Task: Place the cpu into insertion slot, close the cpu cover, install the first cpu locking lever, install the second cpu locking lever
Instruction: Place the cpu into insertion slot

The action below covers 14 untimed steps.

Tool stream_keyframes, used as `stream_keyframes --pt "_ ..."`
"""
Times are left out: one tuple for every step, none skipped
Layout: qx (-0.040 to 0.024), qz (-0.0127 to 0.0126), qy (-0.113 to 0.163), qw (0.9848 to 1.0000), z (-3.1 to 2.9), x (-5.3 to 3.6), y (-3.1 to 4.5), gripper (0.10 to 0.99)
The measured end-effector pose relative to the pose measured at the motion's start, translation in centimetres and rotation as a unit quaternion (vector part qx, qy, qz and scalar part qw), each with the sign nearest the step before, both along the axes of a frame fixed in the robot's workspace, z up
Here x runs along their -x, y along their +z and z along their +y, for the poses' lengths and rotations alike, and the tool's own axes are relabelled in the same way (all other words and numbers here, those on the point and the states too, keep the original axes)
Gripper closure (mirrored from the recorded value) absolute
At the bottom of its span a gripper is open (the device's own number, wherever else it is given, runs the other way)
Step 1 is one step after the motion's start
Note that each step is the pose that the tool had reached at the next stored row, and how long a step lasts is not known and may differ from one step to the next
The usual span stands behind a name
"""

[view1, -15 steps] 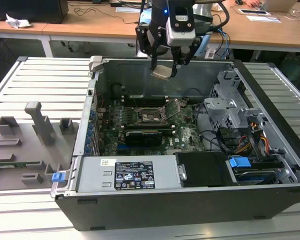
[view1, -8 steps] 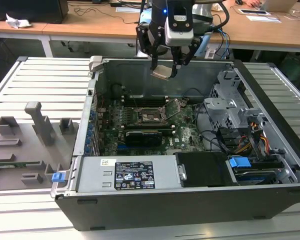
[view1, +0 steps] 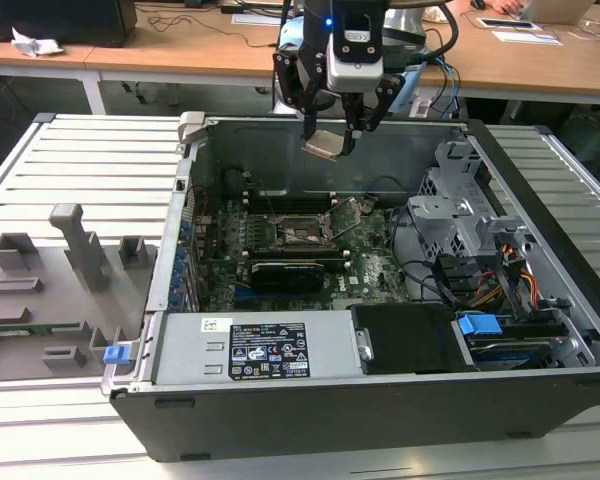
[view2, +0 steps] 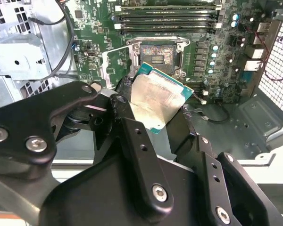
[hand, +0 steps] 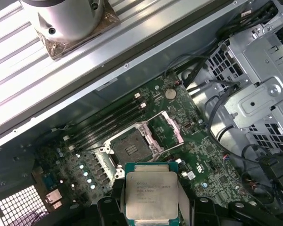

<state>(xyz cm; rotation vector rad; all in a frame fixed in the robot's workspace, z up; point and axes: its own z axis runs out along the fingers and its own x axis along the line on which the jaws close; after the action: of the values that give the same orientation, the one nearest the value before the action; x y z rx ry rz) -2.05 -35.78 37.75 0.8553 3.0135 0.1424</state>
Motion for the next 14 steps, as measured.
stream_keyframes --pt "0.0 0.0 -0.002 1.0 0.0 0.0 0.0 0.549" --pt "0.0 0.0 -0.004 1.0 0.0 0.0 0.0 0.549" --pt "0.0 0.0 -0.006 1.0 0.0 0.0 0.0 0.549" --pt "0.0 0.0 -0.008 1.0 0.0 0.0 0.0 0.549" --pt "0.0 0.0 -0.01 1.0 0.0 0.0 0.0 0.549" --pt "0.0 0.0 -0.012 0.9999 0.0 0.0 0.0 0.549" --pt "0.0 0.0 -0.014 0.9999 0.0 0.0 0.0 0.549" --pt "0.0 0.0 -0.016 0.9999 0.0 0.0 0.0 0.549" --pt "0.0 0.0 -0.018 0.9998 0.0 0.0 0.0 0.549" --pt "0.0 0.0 -0.02 0.9998 0.0 0.0 0.0 0.549" --pt "0.0 0.0 -0.023 0.9997 0.0 0.0 0.0 0.549" --pt "0.0 0.0 -0.025 0.9997 0.0 0.0 0.0 0.549" --pt "0.0 0.0 -0.027 0.9996 0.0 0.0 0.0 0.549" --pt "0.0 0.0 -0.029 0.9996 0.0 0.0 0.0 0.549"
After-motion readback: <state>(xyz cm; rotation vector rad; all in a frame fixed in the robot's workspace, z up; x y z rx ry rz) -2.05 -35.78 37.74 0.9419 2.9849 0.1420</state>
